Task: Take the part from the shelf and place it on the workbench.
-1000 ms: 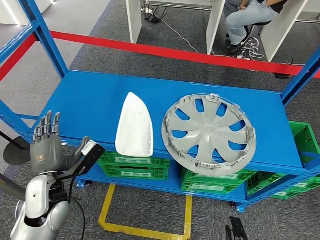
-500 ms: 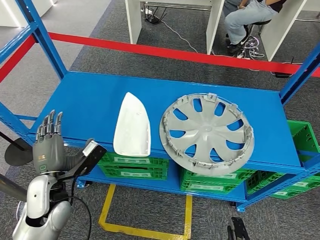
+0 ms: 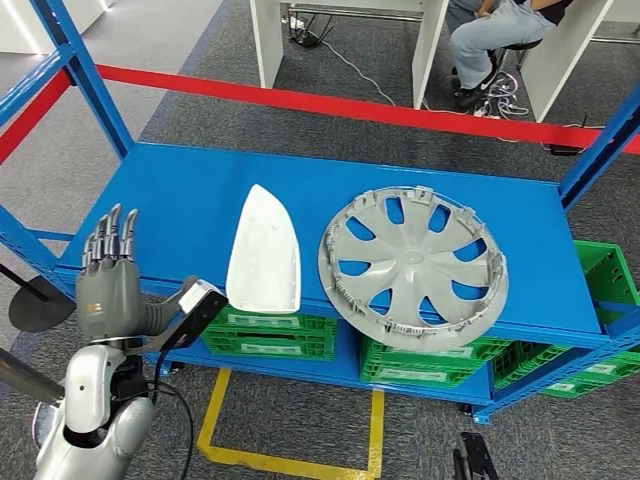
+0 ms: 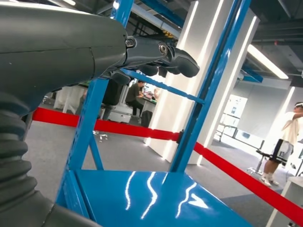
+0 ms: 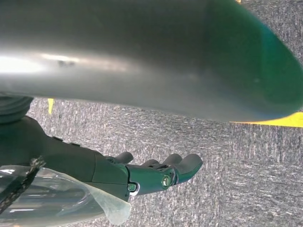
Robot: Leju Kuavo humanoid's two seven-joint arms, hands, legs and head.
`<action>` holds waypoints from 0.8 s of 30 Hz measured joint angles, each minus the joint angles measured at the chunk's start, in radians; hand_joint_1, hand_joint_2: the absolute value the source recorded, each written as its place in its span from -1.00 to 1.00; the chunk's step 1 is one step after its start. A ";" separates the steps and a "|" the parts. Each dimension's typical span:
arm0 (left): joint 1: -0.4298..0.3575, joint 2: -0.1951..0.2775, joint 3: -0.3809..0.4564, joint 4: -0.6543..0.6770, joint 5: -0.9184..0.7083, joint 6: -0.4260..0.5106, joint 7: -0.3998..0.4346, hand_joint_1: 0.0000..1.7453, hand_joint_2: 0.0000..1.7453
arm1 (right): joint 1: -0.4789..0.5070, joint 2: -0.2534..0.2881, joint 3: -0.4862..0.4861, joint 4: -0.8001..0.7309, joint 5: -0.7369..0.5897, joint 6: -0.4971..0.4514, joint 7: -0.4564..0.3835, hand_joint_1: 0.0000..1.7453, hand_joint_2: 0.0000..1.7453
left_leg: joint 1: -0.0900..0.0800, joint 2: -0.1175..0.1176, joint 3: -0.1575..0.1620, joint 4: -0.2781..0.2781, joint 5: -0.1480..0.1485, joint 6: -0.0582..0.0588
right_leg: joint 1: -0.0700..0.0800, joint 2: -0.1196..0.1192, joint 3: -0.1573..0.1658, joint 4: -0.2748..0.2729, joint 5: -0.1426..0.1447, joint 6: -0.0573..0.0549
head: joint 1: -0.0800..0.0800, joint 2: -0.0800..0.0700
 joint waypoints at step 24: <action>0.007 -0.040 -0.014 0.003 0.021 0.057 -0.028 -1.00 1.00 | -0.003 0.000 0.000 0.000 0.006 -0.003 0.002 -1.00 -1.00 | 0.000 0.000 0.000 0.000 0.000 0.000 | 0.000 0.000 0.000 0.000 0.000 0.000 | 0.000 0.000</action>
